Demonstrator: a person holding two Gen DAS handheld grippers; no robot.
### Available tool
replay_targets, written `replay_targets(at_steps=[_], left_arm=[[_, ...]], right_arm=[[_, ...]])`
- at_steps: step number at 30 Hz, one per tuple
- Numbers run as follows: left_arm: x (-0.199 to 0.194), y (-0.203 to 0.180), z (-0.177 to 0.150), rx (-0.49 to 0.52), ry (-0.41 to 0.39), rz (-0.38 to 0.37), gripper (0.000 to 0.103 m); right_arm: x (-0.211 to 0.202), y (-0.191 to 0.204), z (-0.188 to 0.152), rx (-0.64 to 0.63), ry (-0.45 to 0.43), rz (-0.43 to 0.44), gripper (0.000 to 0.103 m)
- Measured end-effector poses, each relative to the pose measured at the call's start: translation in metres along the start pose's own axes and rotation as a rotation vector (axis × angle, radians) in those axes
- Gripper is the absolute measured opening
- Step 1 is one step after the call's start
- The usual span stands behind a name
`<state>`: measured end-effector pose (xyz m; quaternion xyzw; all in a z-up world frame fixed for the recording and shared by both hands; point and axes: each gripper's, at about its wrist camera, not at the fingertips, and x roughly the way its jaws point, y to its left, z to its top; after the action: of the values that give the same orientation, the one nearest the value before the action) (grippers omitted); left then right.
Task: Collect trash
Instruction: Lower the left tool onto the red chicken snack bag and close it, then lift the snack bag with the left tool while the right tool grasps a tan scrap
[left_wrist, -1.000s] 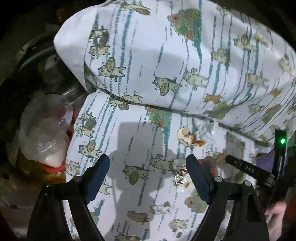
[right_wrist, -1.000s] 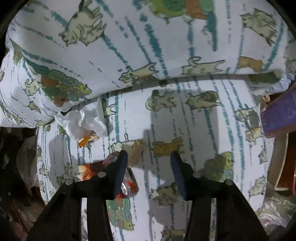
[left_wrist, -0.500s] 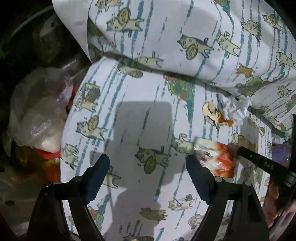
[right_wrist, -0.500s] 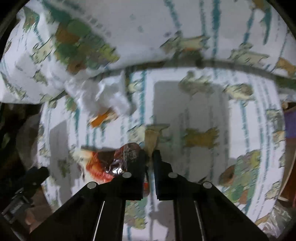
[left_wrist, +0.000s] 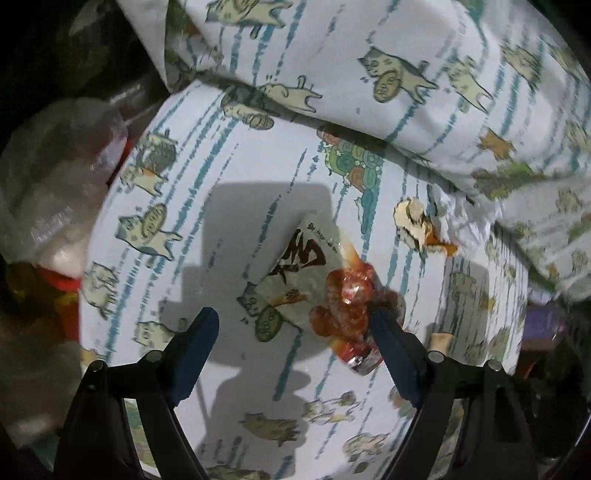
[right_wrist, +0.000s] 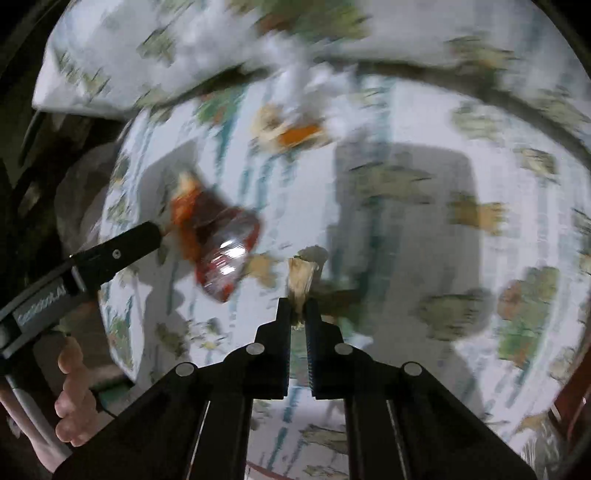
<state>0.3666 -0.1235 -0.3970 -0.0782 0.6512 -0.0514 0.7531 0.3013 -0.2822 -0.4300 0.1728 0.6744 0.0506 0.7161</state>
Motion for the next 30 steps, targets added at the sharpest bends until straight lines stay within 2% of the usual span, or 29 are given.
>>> replay_targets(at_steps=[4,8,13,17,19,21,22,23,25,26,28,30], left_arm=[[0.014,-0.005,0.010,-0.037,0.013,-0.014,0.086],[0.024,-0.013,0.022,-0.066,-0.009,0.004,0.086],[0.038,-0.027,0.030,-0.038,-0.043,0.113,0.086],[0.047,-0.051,0.025,0.063,-0.041,0.213,0.086],[0.046,-0.057,0.023,0.078,-0.050,0.206,0.077],[0.042,-0.064,0.023,0.082,-0.032,0.194,0.061],[0.041,-0.065,0.023,0.081,-0.023,0.177,0.051],[0.038,-0.067,0.022,0.088,-0.022,0.175,0.033],[0.037,-0.076,0.021,0.104,-0.003,0.135,0.027],[0.036,-0.079,0.019,0.107,0.007,0.111,0.019],[0.031,-0.080,0.015,0.109,0.024,0.060,0.018],[0.021,-0.083,0.009,0.131,0.009,0.064,0.022]], right_arm=[[-0.029,-0.031,0.008,0.038,-0.097,-0.104,0.007],[-0.048,-0.067,0.013,0.096,-0.130,-0.135,0.007],[-0.065,-0.089,0.018,0.121,-0.160,-0.169,0.007],[-0.074,-0.094,0.018,0.097,-0.154,-0.159,0.007],[-0.070,-0.085,0.017,0.083,-0.164,-0.168,0.007],[-0.076,-0.084,0.017,0.080,-0.171,-0.161,0.007],[-0.079,-0.085,0.017,0.081,-0.174,-0.155,0.007],[-0.081,-0.084,0.017,0.079,-0.176,-0.150,0.007],[-0.084,-0.084,0.016,0.073,-0.180,-0.151,0.007],[-0.085,-0.085,0.015,0.073,-0.181,-0.157,0.007],[-0.085,-0.084,0.013,0.066,-0.177,-0.159,0.007],[-0.085,-0.081,0.011,0.051,-0.177,-0.161,0.007]])
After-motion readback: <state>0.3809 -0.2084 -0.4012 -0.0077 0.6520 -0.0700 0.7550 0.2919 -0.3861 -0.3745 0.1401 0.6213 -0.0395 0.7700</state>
